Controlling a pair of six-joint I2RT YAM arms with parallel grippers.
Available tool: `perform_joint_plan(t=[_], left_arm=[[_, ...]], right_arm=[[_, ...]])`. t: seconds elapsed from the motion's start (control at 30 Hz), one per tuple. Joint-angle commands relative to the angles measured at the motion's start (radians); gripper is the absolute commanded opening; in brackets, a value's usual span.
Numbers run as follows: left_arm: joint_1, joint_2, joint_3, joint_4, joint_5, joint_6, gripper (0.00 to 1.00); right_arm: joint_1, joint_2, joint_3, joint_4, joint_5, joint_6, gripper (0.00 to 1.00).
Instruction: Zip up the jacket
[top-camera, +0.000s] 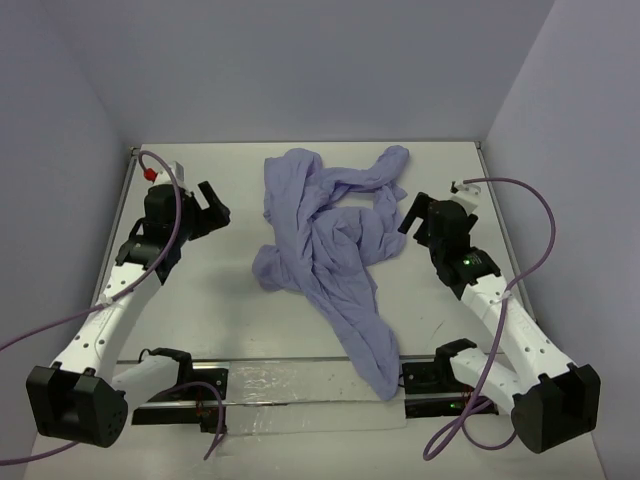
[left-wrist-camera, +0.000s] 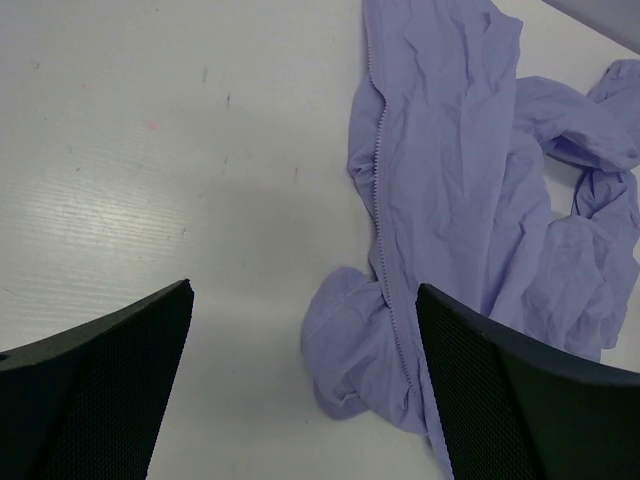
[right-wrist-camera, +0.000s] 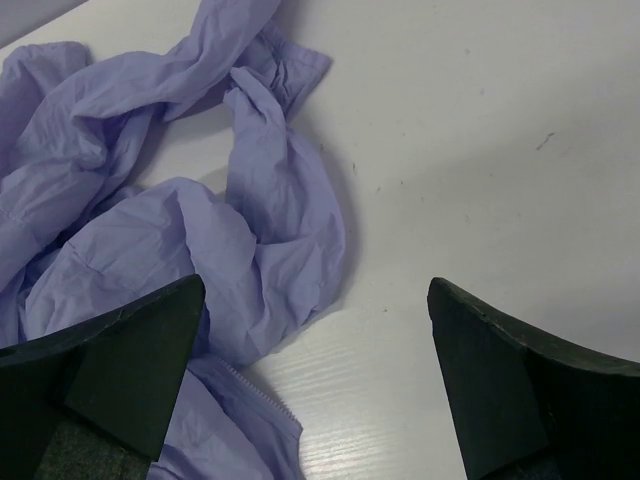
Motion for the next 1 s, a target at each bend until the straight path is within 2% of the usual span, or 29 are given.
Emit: perform_joint_plan(t=[0.0, 0.2, 0.4, 0.63, 0.97], left_arm=[[-0.015, 0.007, 0.046, 0.029, 0.021, -0.009, 0.99], [-0.034, 0.023, 0.059, 0.024, 0.018, -0.016, 0.99], [-0.057, 0.036, 0.059, 0.028, 0.013, -0.026, 0.99], [-0.081, 0.056, 0.051, 0.032, -0.004, -0.048, 0.99], [-0.098, 0.062, 0.069, 0.011, -0.027, -0.047, 0.99]], right_arm=[[0.003, 0.011, -0.004, 0.027, -0.01, -0.003, 1.0], [0.003, 0.034, -0.004, 0.007, -0.065, -0.006, 1.0], [0.041, 0.047, -0.015, -0.007, -0.199, 0.005, 1.0], [0.366, 0.173, 0.02, -0.124, -0.167, 0.085, 1.0], [0.593, 0.304, -0.061, -0.116, -0.254, 0.16, 1.0]])
